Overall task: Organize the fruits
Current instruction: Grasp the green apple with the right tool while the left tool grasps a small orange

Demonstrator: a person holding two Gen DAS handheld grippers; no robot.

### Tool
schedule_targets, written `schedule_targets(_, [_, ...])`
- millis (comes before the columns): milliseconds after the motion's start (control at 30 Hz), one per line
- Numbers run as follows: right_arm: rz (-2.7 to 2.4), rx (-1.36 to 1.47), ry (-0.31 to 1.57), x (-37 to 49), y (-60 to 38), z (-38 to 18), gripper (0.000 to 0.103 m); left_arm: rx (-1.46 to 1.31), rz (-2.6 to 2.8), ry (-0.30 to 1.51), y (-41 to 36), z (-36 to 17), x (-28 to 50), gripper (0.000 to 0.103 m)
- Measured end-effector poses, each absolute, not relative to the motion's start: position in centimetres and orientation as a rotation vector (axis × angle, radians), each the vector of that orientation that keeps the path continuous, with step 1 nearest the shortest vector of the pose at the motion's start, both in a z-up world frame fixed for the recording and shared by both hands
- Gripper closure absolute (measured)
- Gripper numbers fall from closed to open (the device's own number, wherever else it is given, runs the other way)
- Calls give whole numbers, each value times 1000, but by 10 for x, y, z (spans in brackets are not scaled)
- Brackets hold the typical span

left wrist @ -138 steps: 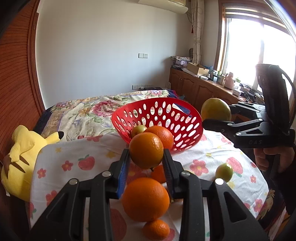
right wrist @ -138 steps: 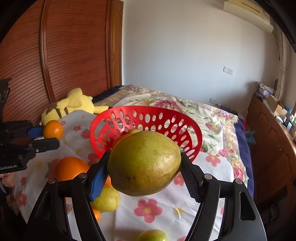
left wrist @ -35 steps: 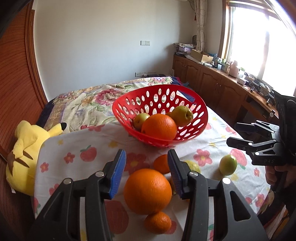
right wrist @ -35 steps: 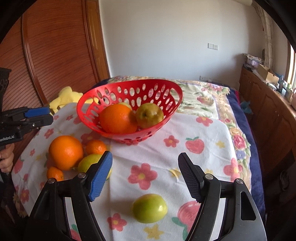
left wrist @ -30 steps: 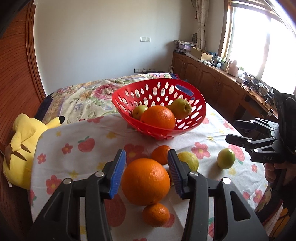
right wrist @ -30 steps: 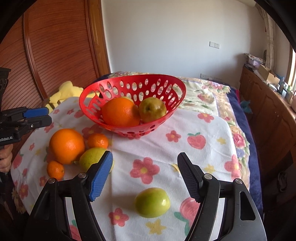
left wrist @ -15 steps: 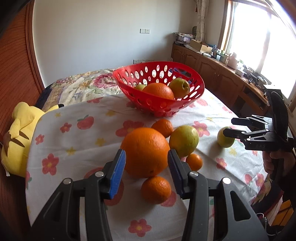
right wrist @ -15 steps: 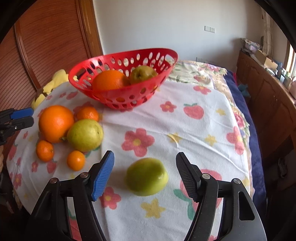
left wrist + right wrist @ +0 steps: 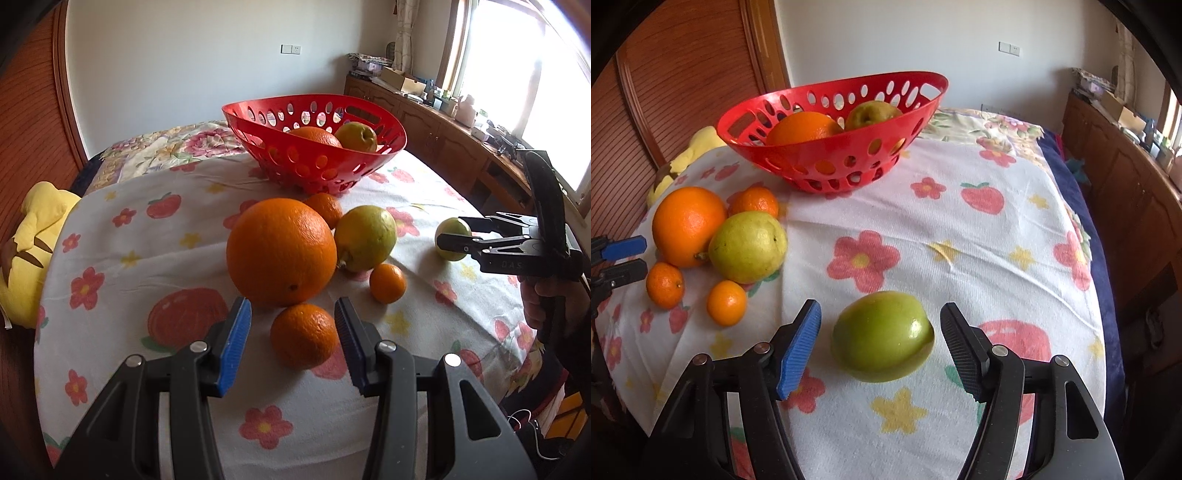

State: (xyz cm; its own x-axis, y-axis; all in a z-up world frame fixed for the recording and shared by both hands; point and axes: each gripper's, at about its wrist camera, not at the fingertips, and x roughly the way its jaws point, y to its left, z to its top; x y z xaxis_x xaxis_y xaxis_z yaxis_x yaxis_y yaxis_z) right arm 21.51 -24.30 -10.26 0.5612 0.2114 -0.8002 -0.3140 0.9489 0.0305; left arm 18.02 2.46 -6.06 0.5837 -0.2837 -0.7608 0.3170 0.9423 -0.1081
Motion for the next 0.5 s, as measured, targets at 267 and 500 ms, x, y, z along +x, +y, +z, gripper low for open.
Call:
schedule_targets(267, [311, -128, 927, 213, -239, -108, 35, 24, -355, 919, 20, -77, 185, 55])
schedule_targets(500, [316, -142, 927, 214, -239, -105, 38, 24, -360, 944, 11, -85, 189, 55])
